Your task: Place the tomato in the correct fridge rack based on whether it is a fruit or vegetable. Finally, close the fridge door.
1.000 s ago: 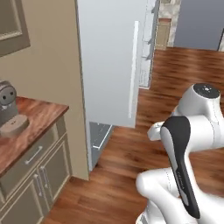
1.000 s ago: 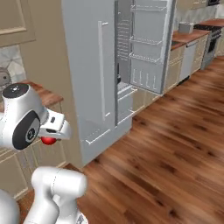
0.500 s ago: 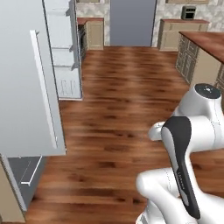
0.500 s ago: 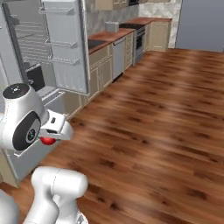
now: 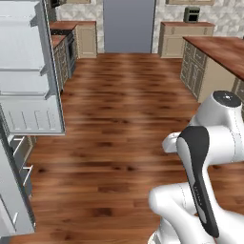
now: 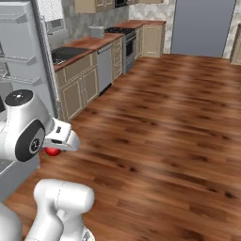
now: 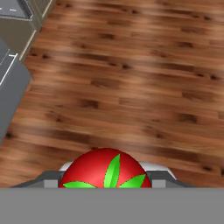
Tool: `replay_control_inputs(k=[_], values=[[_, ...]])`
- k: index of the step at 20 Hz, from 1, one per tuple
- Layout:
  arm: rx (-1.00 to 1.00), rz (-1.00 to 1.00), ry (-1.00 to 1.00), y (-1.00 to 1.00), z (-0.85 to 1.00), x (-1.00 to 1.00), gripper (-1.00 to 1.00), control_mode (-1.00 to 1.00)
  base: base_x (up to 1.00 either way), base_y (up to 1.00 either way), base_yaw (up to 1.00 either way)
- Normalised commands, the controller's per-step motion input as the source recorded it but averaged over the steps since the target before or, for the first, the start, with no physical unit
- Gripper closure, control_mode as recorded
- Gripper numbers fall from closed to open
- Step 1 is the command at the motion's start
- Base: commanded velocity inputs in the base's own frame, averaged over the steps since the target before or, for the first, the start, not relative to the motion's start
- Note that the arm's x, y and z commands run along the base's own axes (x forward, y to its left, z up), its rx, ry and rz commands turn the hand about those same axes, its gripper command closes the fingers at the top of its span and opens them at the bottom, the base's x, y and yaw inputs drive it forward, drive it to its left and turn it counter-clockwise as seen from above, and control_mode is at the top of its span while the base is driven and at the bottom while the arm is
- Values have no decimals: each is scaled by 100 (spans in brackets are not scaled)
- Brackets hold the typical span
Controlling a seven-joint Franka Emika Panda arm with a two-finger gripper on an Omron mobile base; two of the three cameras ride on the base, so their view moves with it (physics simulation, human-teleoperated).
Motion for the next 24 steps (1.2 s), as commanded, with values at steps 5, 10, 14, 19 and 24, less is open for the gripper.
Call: replay_control_inputs(k=[5,10,14,19,24], values=[[0,0,0,0,0,0,100,100,100,-46,4],[0,0,0,0,0,0,100,100,31,-35,53],[0,0,0,0,0,0,100,100,0,-19,83],[0,0,0,0,0,0,100,100,4,-17,77],[0,0,0,0,0,0,100,100,32,-31,76]])
